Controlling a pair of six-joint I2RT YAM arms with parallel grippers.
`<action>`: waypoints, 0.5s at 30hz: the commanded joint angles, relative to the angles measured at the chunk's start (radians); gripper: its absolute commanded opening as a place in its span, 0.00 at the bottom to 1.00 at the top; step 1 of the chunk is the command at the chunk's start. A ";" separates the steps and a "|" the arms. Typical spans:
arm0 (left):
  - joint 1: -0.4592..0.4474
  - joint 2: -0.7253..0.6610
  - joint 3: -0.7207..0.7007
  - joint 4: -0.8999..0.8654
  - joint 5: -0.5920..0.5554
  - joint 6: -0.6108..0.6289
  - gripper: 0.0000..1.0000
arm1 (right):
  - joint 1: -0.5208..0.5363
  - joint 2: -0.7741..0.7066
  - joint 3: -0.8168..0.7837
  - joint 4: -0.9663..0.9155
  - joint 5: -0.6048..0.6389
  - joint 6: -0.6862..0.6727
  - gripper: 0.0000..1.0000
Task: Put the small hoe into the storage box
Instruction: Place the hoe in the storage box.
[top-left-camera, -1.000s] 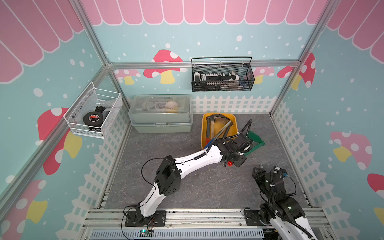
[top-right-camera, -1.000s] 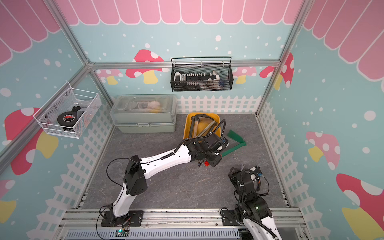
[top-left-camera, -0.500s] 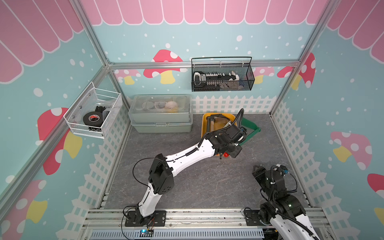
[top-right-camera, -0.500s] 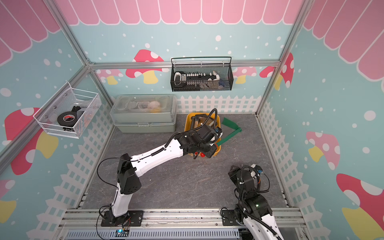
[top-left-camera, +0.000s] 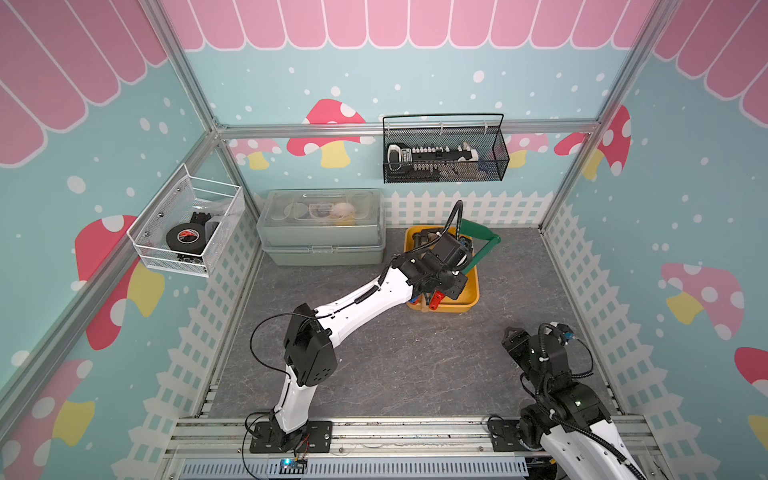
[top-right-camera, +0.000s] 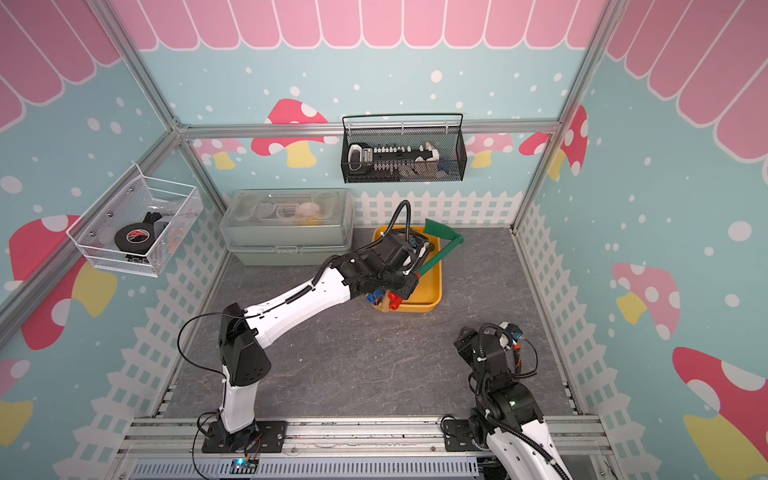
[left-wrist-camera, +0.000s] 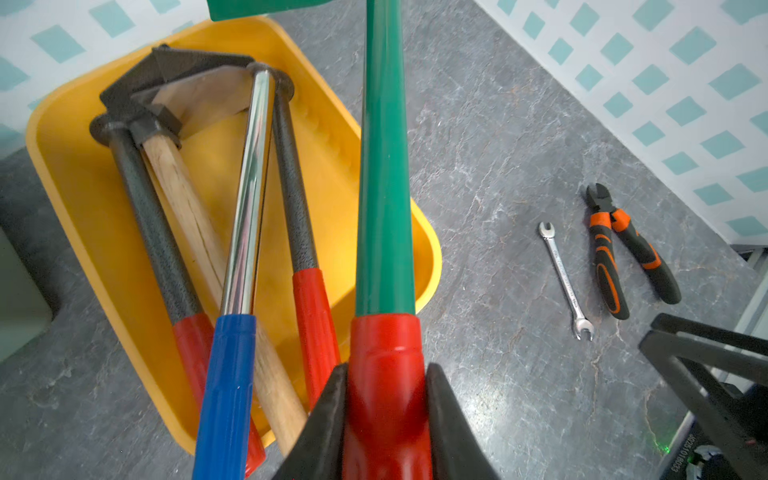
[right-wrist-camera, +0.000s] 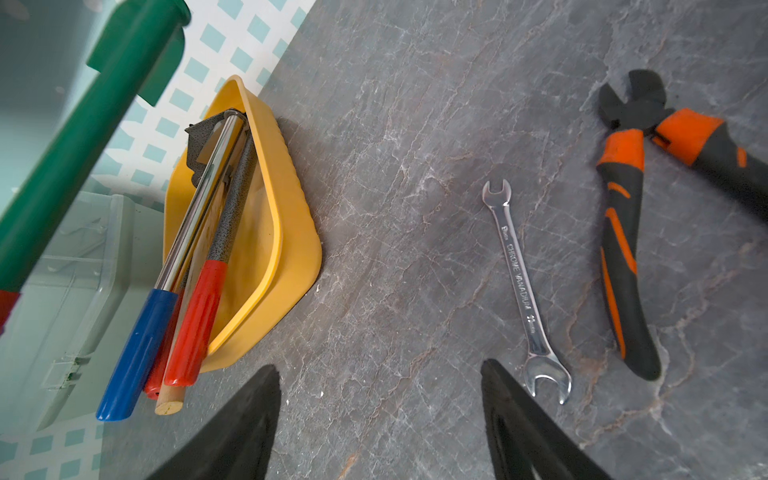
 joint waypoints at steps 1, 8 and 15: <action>0.030 -0.093 -0.020 0.120 0.011 -0.044 0.00 | 0.003 0.027 0.037 0.026 0.031 -0.061 0.76; 0.093 -0.131 -0.101 0.168 0.088 -0.080 0.00 | 0.003 0.063 0.041 0.060 0.013 -0.077 0.76; 0.149 -0.144 -0.148 0.226 0.201 -0.127 0.00 | 0.003 0.064 0.033 0.068 0.002 -0.072 0.76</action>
